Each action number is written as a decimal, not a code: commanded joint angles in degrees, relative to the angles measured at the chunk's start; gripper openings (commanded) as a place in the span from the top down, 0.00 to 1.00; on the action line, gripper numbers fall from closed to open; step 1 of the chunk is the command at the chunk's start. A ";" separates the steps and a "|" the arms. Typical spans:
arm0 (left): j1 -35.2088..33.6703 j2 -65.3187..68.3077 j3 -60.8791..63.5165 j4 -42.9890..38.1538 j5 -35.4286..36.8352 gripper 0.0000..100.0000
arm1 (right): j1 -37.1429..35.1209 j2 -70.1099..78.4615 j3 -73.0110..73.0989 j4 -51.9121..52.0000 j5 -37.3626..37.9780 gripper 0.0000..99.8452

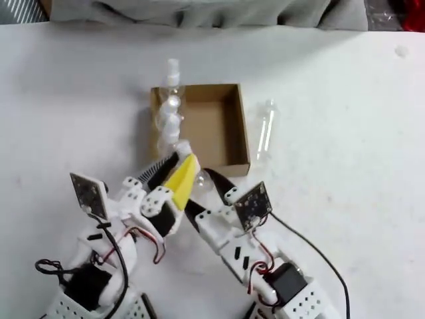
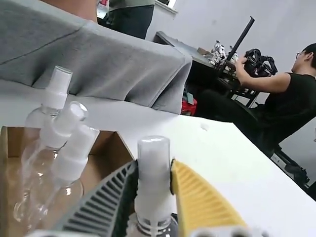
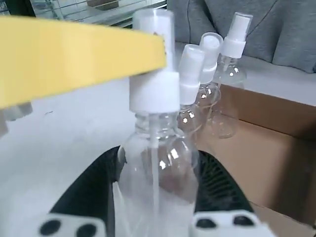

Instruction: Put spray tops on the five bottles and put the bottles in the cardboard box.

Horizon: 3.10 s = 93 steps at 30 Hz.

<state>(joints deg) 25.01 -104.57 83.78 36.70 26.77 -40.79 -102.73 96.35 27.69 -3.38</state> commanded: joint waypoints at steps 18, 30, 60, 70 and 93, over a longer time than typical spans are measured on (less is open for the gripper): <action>1.01 0.22 -5.71 3.52 0.18 0.92 | 0.75 -0.66 0.53 -0.57 0.53 0.98; 1.80 0.22 -9.23 10.29 0.44 0.74 | 0.66 -0.66 0.53 -0.57 0.53 0.98; 7.60 0.22 -8.26 15.56 0.00 0.98 | 22.20 -0.40 0.35 -18.15 -4.04 0.98; 17.71 0.22 7.82 -2.81 0.00 0.98 | 24.92 -0.31 -4.48 -14.99 -15.56 0.99; 11.21 0.48 13.19 1.41 -13.45 0.98 | 7.78 -0.31 -10.11 -1.89 -14.24 0.99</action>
<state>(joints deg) 39.34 -103.43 97.05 37.67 14.29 -32.18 -102.73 90.11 25.41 -18.59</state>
